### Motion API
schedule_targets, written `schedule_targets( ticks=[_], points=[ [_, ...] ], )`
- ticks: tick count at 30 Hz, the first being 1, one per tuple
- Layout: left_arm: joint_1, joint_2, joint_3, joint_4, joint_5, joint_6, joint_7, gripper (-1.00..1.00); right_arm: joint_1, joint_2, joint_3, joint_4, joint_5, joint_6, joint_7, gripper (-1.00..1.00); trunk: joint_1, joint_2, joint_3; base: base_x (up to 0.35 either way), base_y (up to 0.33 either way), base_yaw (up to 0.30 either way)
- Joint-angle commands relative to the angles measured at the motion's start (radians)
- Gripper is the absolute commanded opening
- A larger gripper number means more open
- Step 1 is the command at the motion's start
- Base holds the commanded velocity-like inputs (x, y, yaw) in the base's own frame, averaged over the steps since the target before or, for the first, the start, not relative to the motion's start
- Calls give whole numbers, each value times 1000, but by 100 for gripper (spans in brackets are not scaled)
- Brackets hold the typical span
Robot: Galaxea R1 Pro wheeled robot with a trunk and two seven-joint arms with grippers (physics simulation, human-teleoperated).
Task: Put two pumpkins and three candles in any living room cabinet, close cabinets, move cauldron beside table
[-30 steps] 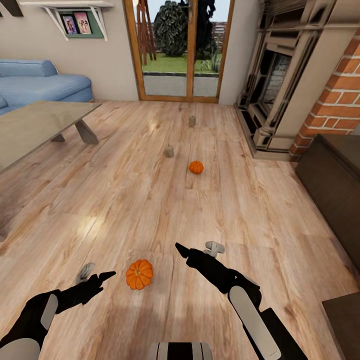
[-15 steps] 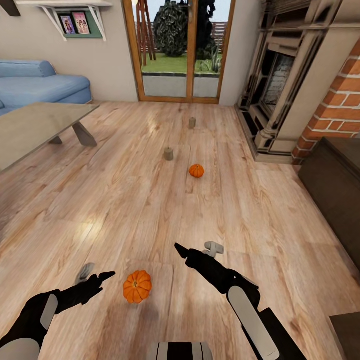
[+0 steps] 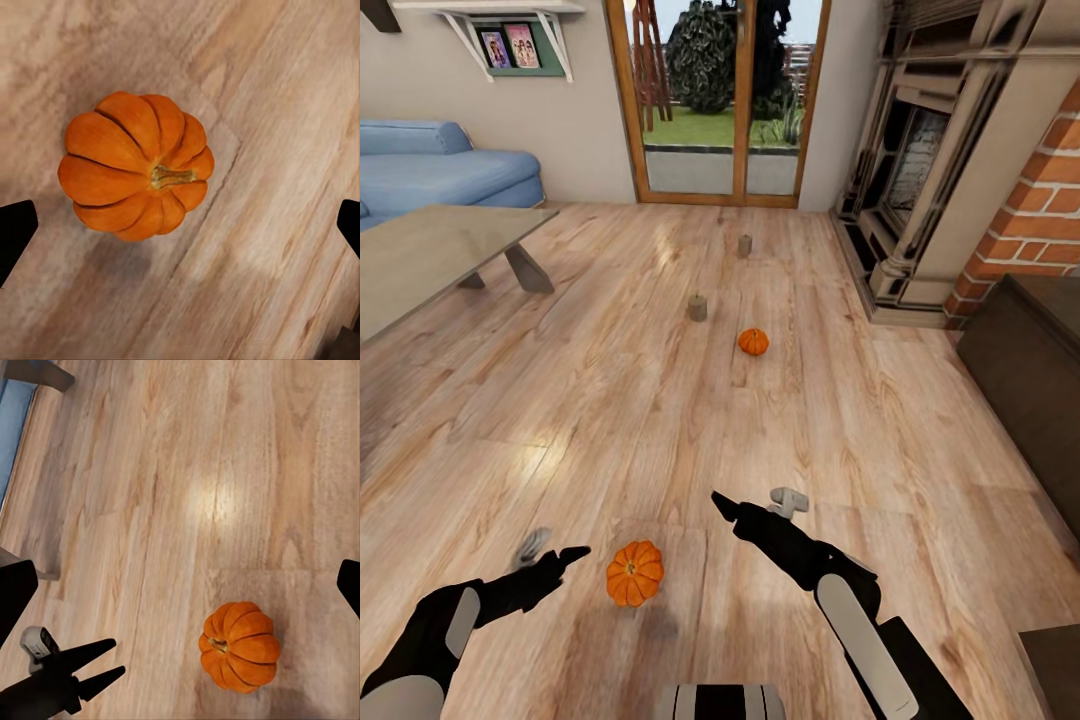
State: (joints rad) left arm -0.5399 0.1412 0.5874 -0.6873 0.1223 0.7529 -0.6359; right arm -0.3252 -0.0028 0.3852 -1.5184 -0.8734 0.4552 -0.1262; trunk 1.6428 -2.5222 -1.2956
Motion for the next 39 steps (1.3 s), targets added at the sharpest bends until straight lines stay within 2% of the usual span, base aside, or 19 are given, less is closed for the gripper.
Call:
schedule_targets(
  ticks=[1,3,5,6,7,11,14,19,29,39],
  points=[
    [0,-1,0,4,0,-12,14,100,0,-1,0,0,0,0,0,100,0,0,0,0,0,0],
    [0,-1,0,14,0,-36,39,100,0,-1,0,0,0,0,0,100,0,0,0,0,0,0],
    [-3,-1,0,43,1,-86,98,100,0,0,0,0,0,0,0,100,0,0,0,0,0,0],
    [-17,-2,0,91,2,-134,168,100,0,0,0,0,0,0,0,100,0,0,0,0,0,0],
    [-32,-1,0,129,3,-159,204,100,0,0,0,0,0,0,0,100,0,0,0,0,0,0],
    [-68,0,1,214,2,-196,251,100,0,0,0,0,0,0,0,100,0,0,0,0,0,0],
    [-74,1,2,229,1,-198,248,100,1,0,0,0,0,0,0,100,0,0,0,0,0,0],
    [-78,-1,-1,237,-2,-198,197,100,1,6,0,1,-1,0,-1,100,0,0,0,0,0,0],
    [-78,-2,-6,238,-3,-200,181,100,2,8,0,1,1,0,-1,100,0,0,0,0,0,0],
    [-78,1,-6,238,-3,-198,176,100,2,0,5,-8,1,1,0,100,4,-2,-39,0,0,0]
  ],
)
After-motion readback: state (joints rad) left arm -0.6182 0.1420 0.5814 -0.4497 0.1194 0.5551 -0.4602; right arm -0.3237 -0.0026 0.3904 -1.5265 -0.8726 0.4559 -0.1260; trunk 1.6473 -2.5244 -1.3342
